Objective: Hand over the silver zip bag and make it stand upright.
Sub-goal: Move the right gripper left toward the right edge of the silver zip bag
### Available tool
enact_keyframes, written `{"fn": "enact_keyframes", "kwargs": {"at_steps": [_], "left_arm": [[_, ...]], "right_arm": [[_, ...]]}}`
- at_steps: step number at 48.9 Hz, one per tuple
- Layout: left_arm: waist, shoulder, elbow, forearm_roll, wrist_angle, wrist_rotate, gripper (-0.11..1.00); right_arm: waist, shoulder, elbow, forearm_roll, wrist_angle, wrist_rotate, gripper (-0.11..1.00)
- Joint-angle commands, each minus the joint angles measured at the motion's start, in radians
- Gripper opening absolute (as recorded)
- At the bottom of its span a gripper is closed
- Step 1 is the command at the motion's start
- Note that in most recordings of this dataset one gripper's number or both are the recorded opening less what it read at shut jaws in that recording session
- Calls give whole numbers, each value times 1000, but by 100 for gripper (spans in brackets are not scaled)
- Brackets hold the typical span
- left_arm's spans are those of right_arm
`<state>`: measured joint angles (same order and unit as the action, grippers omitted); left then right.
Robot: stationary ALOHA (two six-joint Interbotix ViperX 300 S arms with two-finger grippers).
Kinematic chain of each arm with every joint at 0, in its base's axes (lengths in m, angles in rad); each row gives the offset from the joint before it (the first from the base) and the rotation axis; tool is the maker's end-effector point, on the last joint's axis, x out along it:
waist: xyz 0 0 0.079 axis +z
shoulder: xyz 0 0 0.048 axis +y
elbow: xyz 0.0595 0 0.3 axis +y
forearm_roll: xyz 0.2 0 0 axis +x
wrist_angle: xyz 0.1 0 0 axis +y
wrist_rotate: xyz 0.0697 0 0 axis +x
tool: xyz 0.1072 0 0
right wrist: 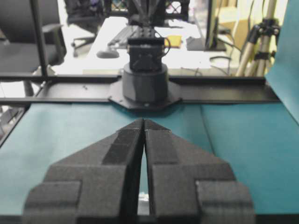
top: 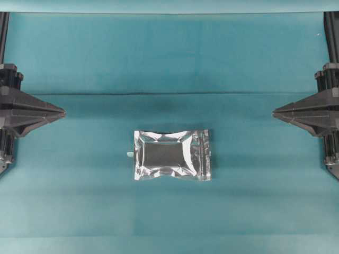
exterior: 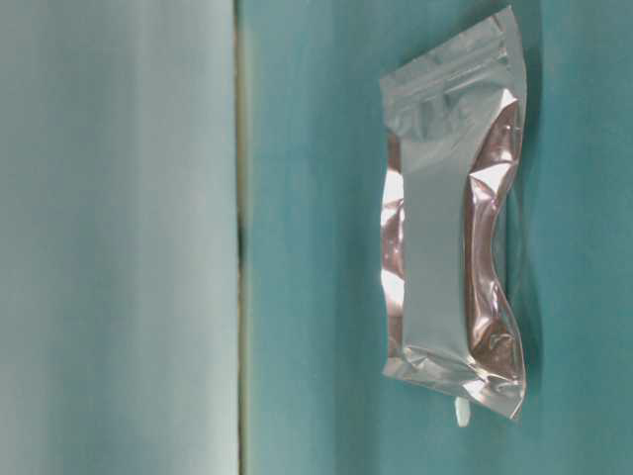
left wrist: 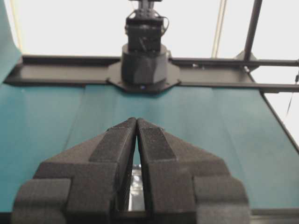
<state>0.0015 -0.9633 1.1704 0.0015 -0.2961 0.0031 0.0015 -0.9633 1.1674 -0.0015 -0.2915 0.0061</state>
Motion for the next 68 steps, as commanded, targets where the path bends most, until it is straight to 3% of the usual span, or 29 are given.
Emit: {"fn": "enact_keyframes", "kwargs": {"at_steps": [1,5,9,24,37,50,54,59,68], "left_arm": [[-5,58,-49,14,-3,-17,14],[-5,104,-78,15,-3,-20,6],[-5,141,-98,15,-3,-20,-4],[-6,215,-143,15,18,-17,-9],[-8,235,-209,17,222,3,-9],[-6,238,-218,17,287,12,-9],[-6,238,-218,17,287,11,-9],[-6,238,-219,17,285,11,-9],[-6,238,-218,17,298,12,-9]], "right_arm": [[11,9,-14,8,-6,12,15],[17,20,-26,91,5,51,9],[17,38,-34,140,26,109,1],[21,123,-71,160,156,267,-2],[-37,252,-94,290,258,551,-2],[-51,379,-127,302,360,772,2],[-49,407,-126,301,362,828,7],[-43,437,-126,302,360,887,22],[-21,518,-132,302,356,953,75]]}}
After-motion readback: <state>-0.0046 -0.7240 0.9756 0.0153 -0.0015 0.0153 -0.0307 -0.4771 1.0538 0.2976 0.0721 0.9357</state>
